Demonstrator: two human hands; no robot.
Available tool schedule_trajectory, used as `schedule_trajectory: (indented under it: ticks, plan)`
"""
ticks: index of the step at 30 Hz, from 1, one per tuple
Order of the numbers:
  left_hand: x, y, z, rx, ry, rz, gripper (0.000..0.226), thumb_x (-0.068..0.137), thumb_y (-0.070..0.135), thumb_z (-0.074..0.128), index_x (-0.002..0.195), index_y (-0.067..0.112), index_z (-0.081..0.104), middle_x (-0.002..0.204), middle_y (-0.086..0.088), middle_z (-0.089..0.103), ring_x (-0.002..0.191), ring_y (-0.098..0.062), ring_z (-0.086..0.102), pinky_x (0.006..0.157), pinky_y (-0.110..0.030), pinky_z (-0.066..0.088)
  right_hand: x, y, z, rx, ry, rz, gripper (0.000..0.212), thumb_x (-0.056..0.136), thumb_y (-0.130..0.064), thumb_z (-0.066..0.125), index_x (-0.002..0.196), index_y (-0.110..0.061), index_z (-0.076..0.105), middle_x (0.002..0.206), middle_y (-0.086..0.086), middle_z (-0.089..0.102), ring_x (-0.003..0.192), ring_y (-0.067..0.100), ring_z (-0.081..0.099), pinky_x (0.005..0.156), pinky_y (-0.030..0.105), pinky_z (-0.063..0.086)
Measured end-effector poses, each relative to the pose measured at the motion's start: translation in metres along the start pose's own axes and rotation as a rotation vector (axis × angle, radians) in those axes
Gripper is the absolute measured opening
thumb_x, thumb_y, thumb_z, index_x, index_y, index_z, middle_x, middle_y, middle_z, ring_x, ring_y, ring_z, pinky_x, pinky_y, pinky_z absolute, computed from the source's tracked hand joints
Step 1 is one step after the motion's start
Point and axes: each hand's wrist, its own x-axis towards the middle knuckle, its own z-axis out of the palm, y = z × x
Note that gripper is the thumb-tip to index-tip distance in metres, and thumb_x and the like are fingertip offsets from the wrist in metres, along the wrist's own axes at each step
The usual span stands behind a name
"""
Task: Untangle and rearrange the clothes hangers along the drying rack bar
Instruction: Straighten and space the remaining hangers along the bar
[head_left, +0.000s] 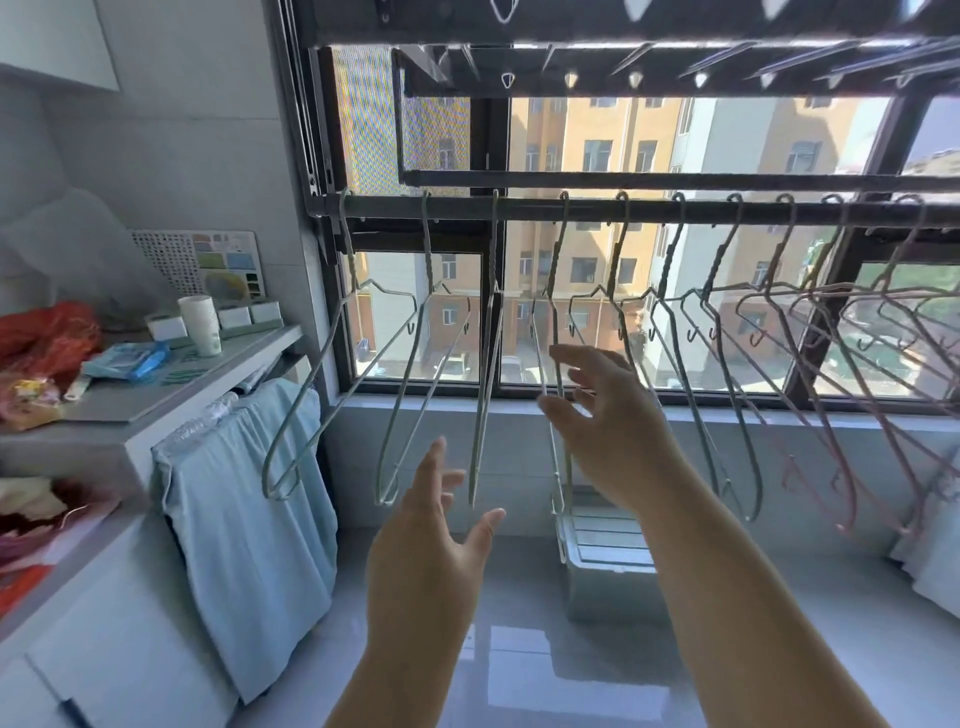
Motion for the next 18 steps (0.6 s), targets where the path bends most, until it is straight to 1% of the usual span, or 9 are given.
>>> schedule_trajectory:
  ticks: [1,3,5,7,8,11,13,15,18]
  plan:
    - [0.0,0.002,-0.001,0.009,0.039,0.033,0.079,0.066,0.03,0.077,0.133,0.019,0.038,0.102,0.007,0.061,0.087,-0.013,0.056,0.075,-0.027,0.047,0.002,0.003,-0.005,0.008,0.019,0.024,0.05,0.089,-0.02,0.056,0.136,-0.024,0.039,0.138,-0.002,0.041,0.127,0.016,0.043,0.11,0.037,0.034]
    - [-0.002,0.009,0.0,-0.046,0.088,0.094,0.072,0.067,0.03,0.075,0.129,0.022,0.04,0.101,0.009,0.055,0.087,-0.006,0.049,0.076,-0.022,0.043,0.005,0.008,-0.009,0.031,-0.002,0.101,0.054,0.09,-0.019,0.055,0.139,-0.024,0.033,0.141,0.001,0.041,0.127,0.018,0.042,0.108,0.038,0.035]
    - [-0.005,0.023,0.005,-0.131,0.019,0.127,0.056,0.072,0.034,0.068,0.122,0.028,0.045,0.098,0.013,0.055,0.085,0.001,0.05,0.072,-0.011,0.043,0.006,0.012,-0.005,0.094,-0.068,0.176,0.058,0.09,-0.018,0.055,0.141,-0.022,0.028,0.14,0.005,0.042,0.123,0.02,0.046,0.099,0.033,0.041]
    - [-0.006,0.033,0.015,-0.179,-0.112,0.099,0.05,0.074,0.034,0.066,0.121,0.027,0.051,0.101,0.014,0.057,0.081,0.005,0.053,0.072,-0.003,0.041,0.006,0.014,0.002,0.186,-0.138,0.238,0.059,0.089,-0.014,0.056,0.141,-0.02,0.027,0.135,0.008,0.046,0.103,0.016,0.054,0.081,0.024,0.048]
    - [-0.006,0.035,0.021,-0.181,-0.179,0.073,0.05,0.075,0.032,0.067,0.122,0.026,0.052,0.104,0.013,0.058,0.081,0.005,0.055,0.073,-0.002,0.041,0.006,0.015,0.006,0.241,-0.153,0.263,0.06,0.089,-0.009,0.056,0.141,-0.019,0.027,0.133,0.009,0.047,0.093,0.012,0.055,0.076,0.024,0.051]
    - [-0.005,0.037,0.034,-0.156,-0.257,0.066,0.041,0.077,0.027,0.068,0.116,0.024,0.058,0.106,0.012,0.063,0.086,0.001,0.059,0.074,0.002,0.037,0.007,0.021,0.013,0.409,-0.126,0.323,0.066,0.087,0.006,0.05,0.143,-0.019,0.025,0.125,0.006,0.049,0.083,0.01,0.057,0.084,0.03,0.054]
    - [-0.004,0.037,0.038,-0.134,-0.242,0.082,0.032,0.079,0.026,0.067,0.11,0.027,0.062,0.101,0.015,0.066,0.079,0.006,0.057,0.071,0.006,0.036,0.008,0.024,0.015,0.486,-0.103,0.333,0.067,0.088,0.01,0.046,0.144,-0.018,0.023,0.118,0.0,0.05,0.085,0.011,0.059,0.08,0.026,0.055]
    - [-0.003,0.036,0.041,-0.115,-0.226,0.111,0.026,0.08,0.024,0.067,0.105,0.03,0.064,0.094,0.016,0.069,0.076,0.006,0.059,0.073,0.002,0.04,0.008,0.025,0.016,0.533,-0.087,0.335,0.065,0.089,0.011,0.042,0.144,-0.018,0.022,0.122,0.001,0.049,0.089,0.01,0.06,0.073,0.019,0.056]
    - [-0.001,0.033,0.046,-0.139,-0.204,0.111,0.018,0.079,0.018,0.068,0.094,0.028,0.067,0.082,0.015,0.071,0.072,0.003,0.064,0.071,-0.011,0.05,0.008,0.026,0.015,0.583,-0.086,0.338,0.065,0.089,0.013,0.04,0.144,-0.016,0.023,0.126,0.004,0.047,0.094,0.013,0.06,0.071,0.017,0.056]
